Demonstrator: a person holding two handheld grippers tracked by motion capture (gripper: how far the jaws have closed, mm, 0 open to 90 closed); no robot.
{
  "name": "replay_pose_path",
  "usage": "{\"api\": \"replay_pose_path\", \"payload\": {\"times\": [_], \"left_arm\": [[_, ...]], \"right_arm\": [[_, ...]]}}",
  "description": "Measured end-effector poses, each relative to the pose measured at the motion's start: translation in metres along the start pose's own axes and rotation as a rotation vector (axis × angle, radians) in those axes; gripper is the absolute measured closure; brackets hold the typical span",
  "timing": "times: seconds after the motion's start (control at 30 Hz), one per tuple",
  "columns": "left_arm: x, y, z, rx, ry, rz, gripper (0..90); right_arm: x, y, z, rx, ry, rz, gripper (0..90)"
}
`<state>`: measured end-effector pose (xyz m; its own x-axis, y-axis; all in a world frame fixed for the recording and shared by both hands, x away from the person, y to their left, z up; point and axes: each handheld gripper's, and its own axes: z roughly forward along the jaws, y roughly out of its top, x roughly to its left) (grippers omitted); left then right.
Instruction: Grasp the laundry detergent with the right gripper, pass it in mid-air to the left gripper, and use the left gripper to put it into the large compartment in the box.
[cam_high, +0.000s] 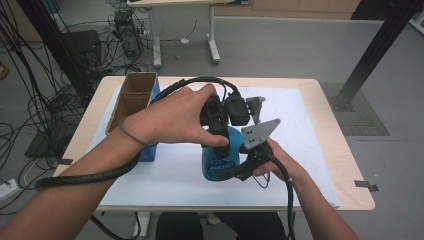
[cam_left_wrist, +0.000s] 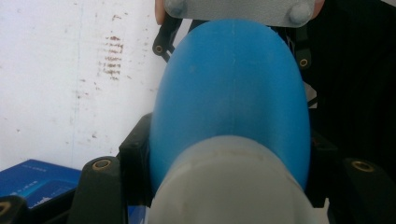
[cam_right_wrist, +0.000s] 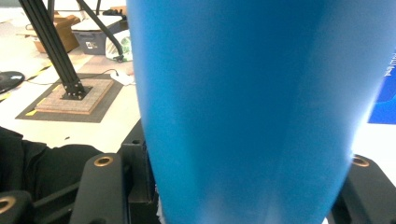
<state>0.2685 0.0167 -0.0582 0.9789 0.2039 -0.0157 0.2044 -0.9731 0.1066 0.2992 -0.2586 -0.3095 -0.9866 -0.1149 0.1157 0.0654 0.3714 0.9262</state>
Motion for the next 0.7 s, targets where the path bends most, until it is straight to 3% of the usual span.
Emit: {"api": "replay_pose_path", "payload": {"times": [0.2, 0.33, 0.5, 0.7], "left_arm": [[-0.0006, 0.0012, 0.0007, 0.006, 0.004, -0.004, 37.9], [-0.0031, 0.0001, -0.0001, 0.003, 0.014, -0.003, 37.9], [-0.0027, -0.0011, -0.0001, 0.0, 0.009, -0.007, 37.9], [-0.0033, -0.0012, 0.0007, 0.004, 0.013, -0.008, 37.9]], "right_arm": [[0.0036, -0.0018, 0.0003, -0.013, -0.022, 0.002, 32.9], [0.0042, -0.0044, 0.0024, -0.017, -0.023, 0.031, 26.8], [0.0068, -0.0061, 0.0051, -0.015, -0.035, 0.041, 12.7], [0.0105, -0.01, 0.0038, -0.043, -0.061, 0.03, 3.8]]}}
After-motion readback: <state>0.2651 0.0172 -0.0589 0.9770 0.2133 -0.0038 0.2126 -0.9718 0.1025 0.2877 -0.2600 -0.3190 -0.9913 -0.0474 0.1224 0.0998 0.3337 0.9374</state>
